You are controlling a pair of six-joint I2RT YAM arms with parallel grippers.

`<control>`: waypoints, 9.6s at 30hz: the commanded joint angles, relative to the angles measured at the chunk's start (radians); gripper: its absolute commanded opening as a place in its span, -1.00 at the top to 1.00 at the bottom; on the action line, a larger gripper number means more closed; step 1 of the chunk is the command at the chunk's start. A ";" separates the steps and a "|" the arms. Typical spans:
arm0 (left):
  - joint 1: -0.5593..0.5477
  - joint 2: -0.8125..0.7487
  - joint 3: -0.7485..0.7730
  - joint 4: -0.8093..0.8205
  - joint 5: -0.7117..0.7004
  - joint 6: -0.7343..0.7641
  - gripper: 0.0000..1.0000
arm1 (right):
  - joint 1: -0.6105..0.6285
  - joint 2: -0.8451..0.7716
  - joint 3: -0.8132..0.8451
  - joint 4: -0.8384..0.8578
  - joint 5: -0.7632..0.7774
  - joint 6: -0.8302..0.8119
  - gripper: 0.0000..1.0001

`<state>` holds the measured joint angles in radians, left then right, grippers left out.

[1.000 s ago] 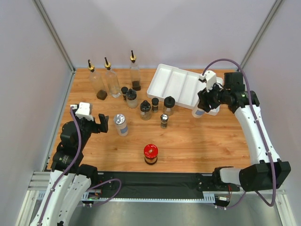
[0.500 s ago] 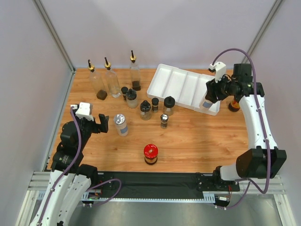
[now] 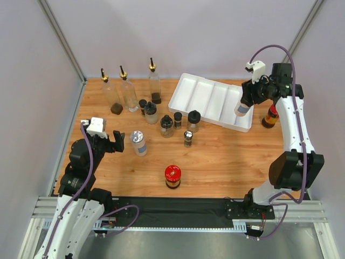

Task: Organize the condiment bottles
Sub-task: Place the bottle in the storage box, then pick up the bottle from the center of the board, then place the bottle in the storage box.

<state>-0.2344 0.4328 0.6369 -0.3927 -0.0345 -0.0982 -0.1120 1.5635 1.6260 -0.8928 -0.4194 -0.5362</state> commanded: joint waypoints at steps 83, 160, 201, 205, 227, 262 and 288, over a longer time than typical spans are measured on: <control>-0.002 0.087 0.184 -0.268 0.123 -0.153 -0.99 | 0.224 -0.574 -0.649 0.199 -0.472 0.053 -1.00; -0.252 0.509 0.228 -0.339 0.015 -0.298 -0.99 | 0.199 -0.651 -0.793 0.246 -0.458 0.010 -1.00; -0.258 0.749 0.394 -0.244 -0.025 -0.158 1.00 | 0.199 -0.658 -0.790 0.233 -0.455 -0.007 -1.00; -0.260 0.712 0.394 -0.252 0.025 -0.159 1.00 | 0.199 -0.658 -0.792 0.233 -0.458 -0.010 -1.00; -0.381 0.639 0.494 -0.324 0.183 -0.236 1.00 | 0.201 -0.655 -0.798 0.224 -0.496 -0.033 -1.00; -0.626 0.731 0.616 -0.296 0.176 -0.311 1.00 | 0.219 -0.677 -0.798 0.147 -0.588 -0.142 -1.00; -0.738 0.869 0.718 -0.233 0.168 -0.368 1.00 | 0.287 -0.750 -0.696 -0.066 -0.487 -0.308 -1.00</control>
<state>-0.9585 1.2877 1.2785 -0.7040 0.1219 -0.4301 0.1482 0.8467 0.8974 -0.9463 -0.9337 -0.8024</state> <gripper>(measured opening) 0.648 0.998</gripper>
